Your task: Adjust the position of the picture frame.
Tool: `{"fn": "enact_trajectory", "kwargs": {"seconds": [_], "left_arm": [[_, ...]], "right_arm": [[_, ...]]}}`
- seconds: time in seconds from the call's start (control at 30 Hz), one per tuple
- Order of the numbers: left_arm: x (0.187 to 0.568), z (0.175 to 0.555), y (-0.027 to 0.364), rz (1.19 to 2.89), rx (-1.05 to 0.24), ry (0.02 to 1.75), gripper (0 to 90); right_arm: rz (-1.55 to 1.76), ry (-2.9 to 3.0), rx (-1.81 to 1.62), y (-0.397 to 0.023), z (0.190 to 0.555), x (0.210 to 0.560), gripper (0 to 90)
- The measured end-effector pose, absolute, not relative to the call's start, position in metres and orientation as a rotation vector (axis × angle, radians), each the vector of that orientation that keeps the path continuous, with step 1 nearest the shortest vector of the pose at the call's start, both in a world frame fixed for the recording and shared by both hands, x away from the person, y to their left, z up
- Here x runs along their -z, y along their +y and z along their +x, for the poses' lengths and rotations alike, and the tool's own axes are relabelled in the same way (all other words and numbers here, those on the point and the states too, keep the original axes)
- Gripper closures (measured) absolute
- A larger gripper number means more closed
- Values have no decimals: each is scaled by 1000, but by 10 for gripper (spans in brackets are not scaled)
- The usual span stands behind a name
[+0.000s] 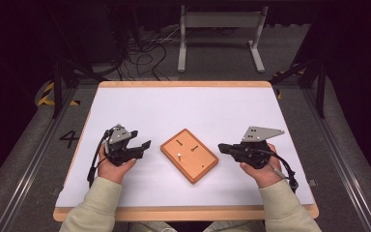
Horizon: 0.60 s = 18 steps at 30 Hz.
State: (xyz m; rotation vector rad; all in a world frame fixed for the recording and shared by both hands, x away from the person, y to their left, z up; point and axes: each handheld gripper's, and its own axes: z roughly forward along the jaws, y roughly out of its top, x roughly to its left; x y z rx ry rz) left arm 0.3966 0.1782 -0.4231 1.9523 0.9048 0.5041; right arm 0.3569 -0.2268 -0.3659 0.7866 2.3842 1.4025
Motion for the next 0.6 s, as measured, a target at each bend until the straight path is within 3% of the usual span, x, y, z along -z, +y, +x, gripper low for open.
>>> {"fn": "enact_trajectory", "kwargs": {"seconds": [0.6], "left_arm": [[424, 397, 177, 1955, -495, 911, 347]], "right_arm": [[713, 2537, -1319, -182, 350, 386, 900]]}}
